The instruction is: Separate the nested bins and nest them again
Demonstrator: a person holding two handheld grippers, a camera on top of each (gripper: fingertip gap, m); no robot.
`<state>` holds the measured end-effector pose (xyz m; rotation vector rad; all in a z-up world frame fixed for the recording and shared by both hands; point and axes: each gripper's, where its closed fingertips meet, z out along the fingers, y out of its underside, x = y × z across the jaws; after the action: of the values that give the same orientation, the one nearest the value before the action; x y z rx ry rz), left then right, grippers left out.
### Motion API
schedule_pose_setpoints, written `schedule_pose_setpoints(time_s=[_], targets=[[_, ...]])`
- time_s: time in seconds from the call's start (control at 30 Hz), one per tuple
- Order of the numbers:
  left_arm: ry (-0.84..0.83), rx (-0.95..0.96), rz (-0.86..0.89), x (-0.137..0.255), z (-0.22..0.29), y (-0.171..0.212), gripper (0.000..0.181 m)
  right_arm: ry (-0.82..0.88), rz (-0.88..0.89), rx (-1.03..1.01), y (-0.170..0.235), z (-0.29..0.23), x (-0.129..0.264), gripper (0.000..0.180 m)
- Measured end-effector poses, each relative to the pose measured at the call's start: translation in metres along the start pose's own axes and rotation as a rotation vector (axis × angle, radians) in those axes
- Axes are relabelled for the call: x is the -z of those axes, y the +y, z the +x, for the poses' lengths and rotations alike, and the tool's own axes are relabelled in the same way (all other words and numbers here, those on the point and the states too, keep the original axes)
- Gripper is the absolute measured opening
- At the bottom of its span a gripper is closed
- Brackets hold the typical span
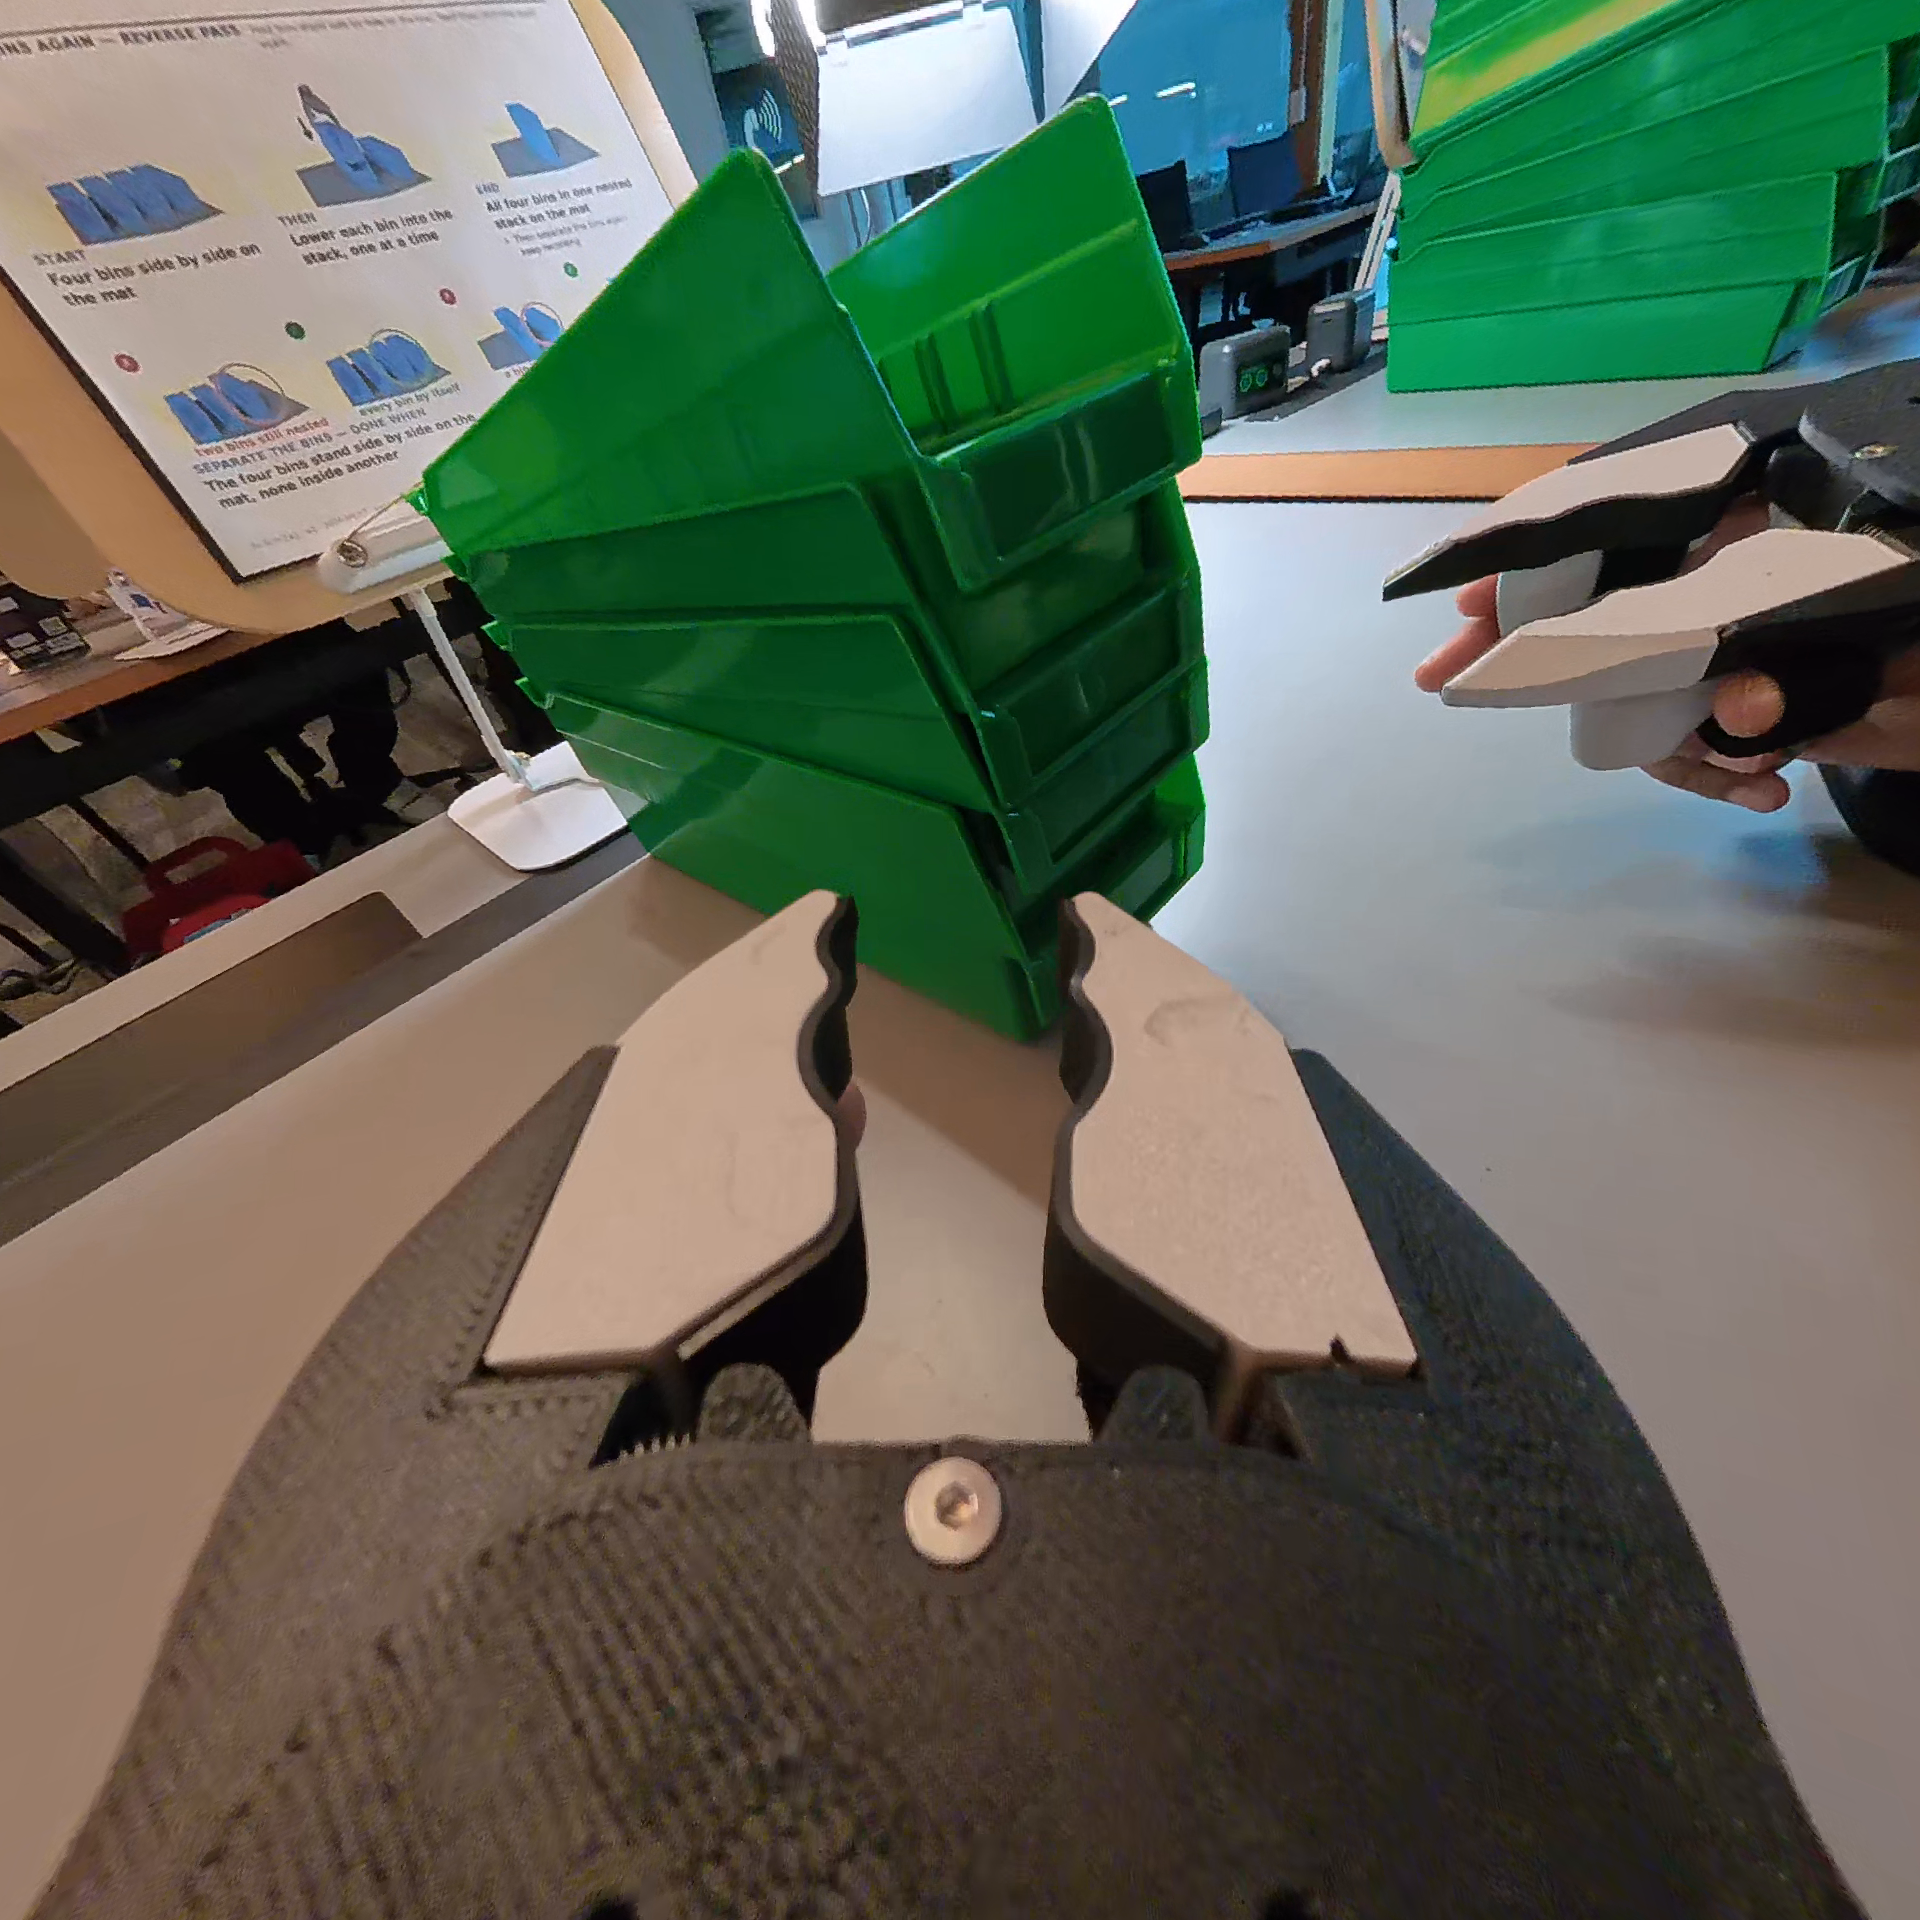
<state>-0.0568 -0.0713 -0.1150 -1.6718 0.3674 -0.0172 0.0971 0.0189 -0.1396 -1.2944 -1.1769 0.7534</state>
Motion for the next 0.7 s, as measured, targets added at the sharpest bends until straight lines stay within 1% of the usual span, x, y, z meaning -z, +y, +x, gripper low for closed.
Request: schedule_pose_setpoints(time_s=[0.1,0.17,0.27,0.4,0.53,0.7], targets=[[0.026,-0.042,-0.02,-0.003,0.005,-0.004,0.033,-0.005,-0.013,-0.006,0.004,-0.001,-0.002,0.049],[0.052,-0.108,-0.047,-0.006,0.009,-0.011,0.033,-0.011,-0.028,-0.005,0.008,-0.002,-0.005,0.05],[0.096,-0.243,-0.108,-0.013,0.015,-0.031,0.033,-0.02,-0.024,0.001,0.008,-0.004,-0.005,0.051],[0.166,-0.403,-0.209,-0.032,0.028,-0.064,0.037,-0.023,0.013,0.013,-0.001,-0.007,0.001,0.054],[0.223,-0.592,-0.381,-0.058,0.037,-0.081,0.041,-0.041,0.043,0.007,-0.011,-0.009,0.008,0.06],[0.314,-0.709,-0.65,-0.091,0.045,-0.067,0.044,-0.079,0.075,-0.019,-0.023,-0.012,0.017,0.065]])
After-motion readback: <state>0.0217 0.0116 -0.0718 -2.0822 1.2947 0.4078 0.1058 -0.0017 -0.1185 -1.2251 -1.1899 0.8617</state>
